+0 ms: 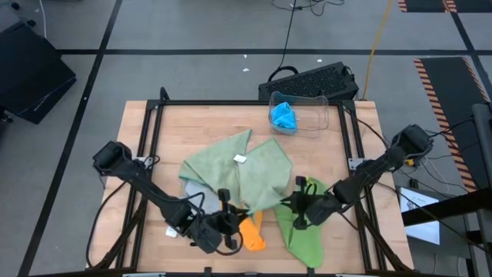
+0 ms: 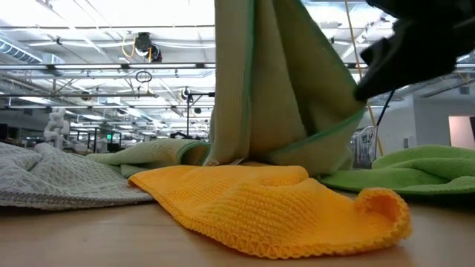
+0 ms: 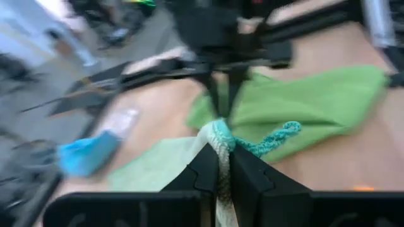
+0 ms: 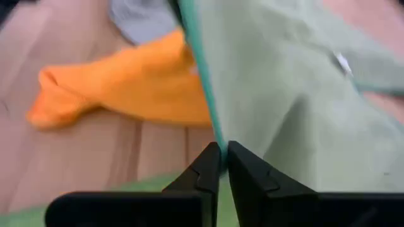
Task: Fold microfiber towels
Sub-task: Fold the right light green microfiber towel
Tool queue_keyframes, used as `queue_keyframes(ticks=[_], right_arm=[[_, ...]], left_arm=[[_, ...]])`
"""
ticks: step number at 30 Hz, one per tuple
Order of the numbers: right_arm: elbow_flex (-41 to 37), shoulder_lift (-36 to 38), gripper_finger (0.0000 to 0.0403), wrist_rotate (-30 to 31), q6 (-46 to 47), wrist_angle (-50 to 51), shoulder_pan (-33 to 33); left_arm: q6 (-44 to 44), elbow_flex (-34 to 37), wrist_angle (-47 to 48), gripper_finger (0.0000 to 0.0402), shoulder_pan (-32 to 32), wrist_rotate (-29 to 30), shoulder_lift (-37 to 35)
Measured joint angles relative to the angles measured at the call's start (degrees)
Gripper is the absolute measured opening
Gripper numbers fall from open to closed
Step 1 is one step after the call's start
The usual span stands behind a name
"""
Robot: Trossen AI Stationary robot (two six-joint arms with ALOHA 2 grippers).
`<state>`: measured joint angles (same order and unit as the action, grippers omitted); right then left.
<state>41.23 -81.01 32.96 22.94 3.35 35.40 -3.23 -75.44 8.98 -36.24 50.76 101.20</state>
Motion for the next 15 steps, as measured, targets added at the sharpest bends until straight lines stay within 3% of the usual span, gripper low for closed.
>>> queue_keyframes(ticks=[6, 10, 15], right_arm=[[0.0, -0.1, 0.0027, 11.0, 5.0, 1.0, 0.5], [0.0, -0.2, 0.0027, 19.5, 7.8, 0.2, -0.2], [0.0, -2.9, 0.0048, 20.7, 5.3, -12.3, -1.4]], left_arm=[[-0.2, 0.0, 6.9, 0.003, 1.3, 11.5, -2.9], [4.4, 0.0, 6.9, 0.003, 3.5, 11.0, -6.7], [11.8, 0.0, 4.7, 0.003, 6.8, 3.7, -12.7]])
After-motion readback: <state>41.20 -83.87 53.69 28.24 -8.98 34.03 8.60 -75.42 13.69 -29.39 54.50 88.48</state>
